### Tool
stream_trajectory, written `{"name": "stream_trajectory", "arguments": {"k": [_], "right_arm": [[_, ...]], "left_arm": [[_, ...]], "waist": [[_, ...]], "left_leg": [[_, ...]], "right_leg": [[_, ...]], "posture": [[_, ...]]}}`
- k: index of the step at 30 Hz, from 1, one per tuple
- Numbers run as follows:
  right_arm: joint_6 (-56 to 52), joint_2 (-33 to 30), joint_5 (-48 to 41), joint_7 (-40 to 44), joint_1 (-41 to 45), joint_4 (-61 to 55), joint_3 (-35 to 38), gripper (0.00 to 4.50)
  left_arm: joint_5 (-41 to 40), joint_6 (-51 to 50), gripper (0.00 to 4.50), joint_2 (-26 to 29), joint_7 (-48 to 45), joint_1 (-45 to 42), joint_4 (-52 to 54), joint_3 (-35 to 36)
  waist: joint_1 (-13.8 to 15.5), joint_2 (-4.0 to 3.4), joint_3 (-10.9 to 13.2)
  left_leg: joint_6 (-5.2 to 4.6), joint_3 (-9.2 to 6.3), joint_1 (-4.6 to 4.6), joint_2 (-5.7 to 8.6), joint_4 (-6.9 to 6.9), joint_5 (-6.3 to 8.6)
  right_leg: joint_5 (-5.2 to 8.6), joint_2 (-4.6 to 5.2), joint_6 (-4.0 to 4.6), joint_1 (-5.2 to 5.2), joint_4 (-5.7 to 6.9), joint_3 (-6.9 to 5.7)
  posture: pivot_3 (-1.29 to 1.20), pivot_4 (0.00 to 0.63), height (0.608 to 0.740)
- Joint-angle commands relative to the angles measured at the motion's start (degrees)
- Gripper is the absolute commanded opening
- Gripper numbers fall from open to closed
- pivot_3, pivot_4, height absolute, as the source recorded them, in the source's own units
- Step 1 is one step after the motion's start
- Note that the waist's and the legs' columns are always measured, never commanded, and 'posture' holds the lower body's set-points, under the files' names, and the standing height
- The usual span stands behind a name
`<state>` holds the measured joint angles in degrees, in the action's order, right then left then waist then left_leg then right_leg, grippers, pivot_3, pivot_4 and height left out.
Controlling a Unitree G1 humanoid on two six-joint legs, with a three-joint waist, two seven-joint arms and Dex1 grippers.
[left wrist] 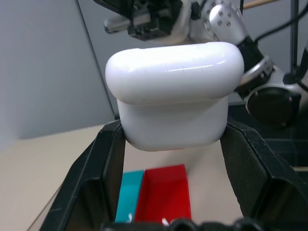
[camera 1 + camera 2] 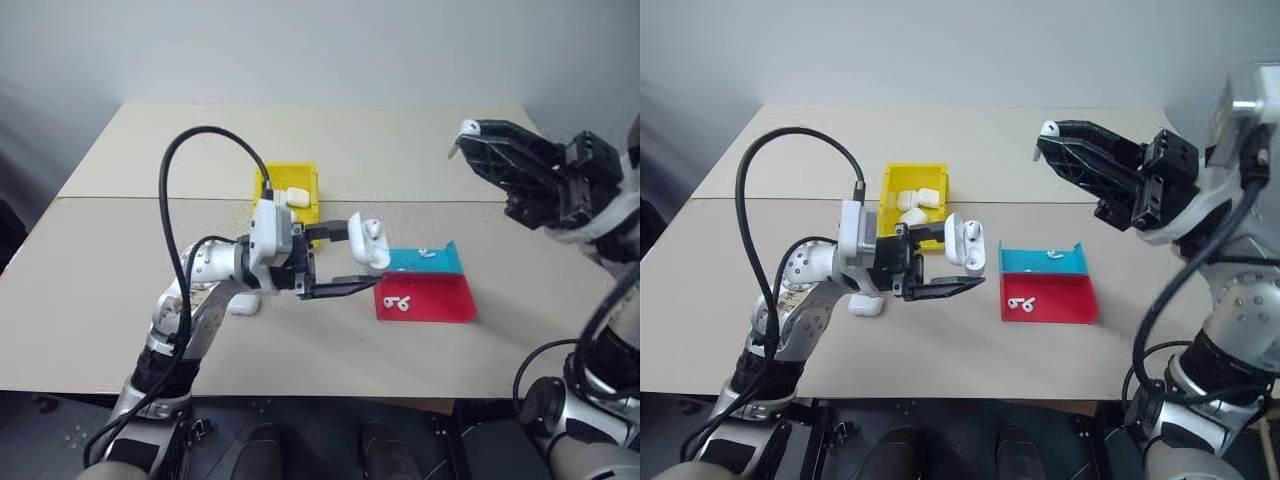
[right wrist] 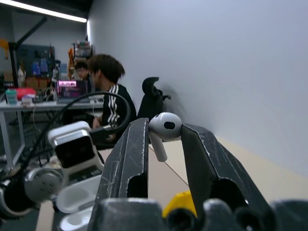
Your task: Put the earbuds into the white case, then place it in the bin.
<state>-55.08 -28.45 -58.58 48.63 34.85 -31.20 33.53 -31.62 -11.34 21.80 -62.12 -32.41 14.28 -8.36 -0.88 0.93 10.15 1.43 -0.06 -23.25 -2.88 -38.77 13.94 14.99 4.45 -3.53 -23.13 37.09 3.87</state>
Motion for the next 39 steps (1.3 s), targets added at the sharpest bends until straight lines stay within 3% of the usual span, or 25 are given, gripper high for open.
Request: {"name": "stream_trajectory", "arguments": {"k": [1, 6, 17, 39], "right_arm": [[-0.11, -0.20, -11.90, -6.30, -3.92, -4.08, 0.67, 1.33], [1.71, -3.23, -17.89, -9.79, -9.19, -6.59, -3.14, 1.33], [7.17, -4.74, -15.48, -11.68, -14.70, -7.41, -12.59, 1.33], [12.92, -8.93, -11.12, -7.88, -20.60, -7.48, -17.91, 1.33]], "left_arm": [[-0.60, 0.41, 2.72, -0.50, -0.89, -0.81, 0.34, -0.09], [-0.72, 1.28, 2.72, -0.57, -2.64, -0.78, -0.76, 0.08], [0.67, 2.96, 2.72, -1.41, -3.79, -0.95, -2.59, -0.25], [3.01, 4.47, 2.72, -2.02, -3.75, -0.60, -3.81, -0.53]], "waist": [[-0.10, 0.00, 0.00], [-0.14, 0.00, 0.00], [-0.09, 0.01, 0.00], [0.03, 0.02, 0.00]], "left_leg": [[0.00, 0.01, -0.01, 0.00, -0.02, 0.00], [0.00, 0.01, 0.02, 0.02, -0.03, 0.00], [0.00, 0.00, 0.00, 0.02, -0.04, 0.00], [0.00, 0.00, -0.01, 0.02, -0.04, 0.00]], "right_leg": [[0.00, 0.00, 0.00, 0.00, -0.01, 0.01], [0.00, 0.00, -0.01, 0.01, 0.01, 0.02], [0.01, 0.00, -0.02, 0.01, -0.04, 0.02], [0.01, -0.01, -0.03, 0.02, -0.06, 0.02]], "posture": [[0.00, 0.150, 0.740], [0.00, 0.150, 0.740], [0.00, 0.150, 0.740], [0.00, 0.150, 0.740]]}}
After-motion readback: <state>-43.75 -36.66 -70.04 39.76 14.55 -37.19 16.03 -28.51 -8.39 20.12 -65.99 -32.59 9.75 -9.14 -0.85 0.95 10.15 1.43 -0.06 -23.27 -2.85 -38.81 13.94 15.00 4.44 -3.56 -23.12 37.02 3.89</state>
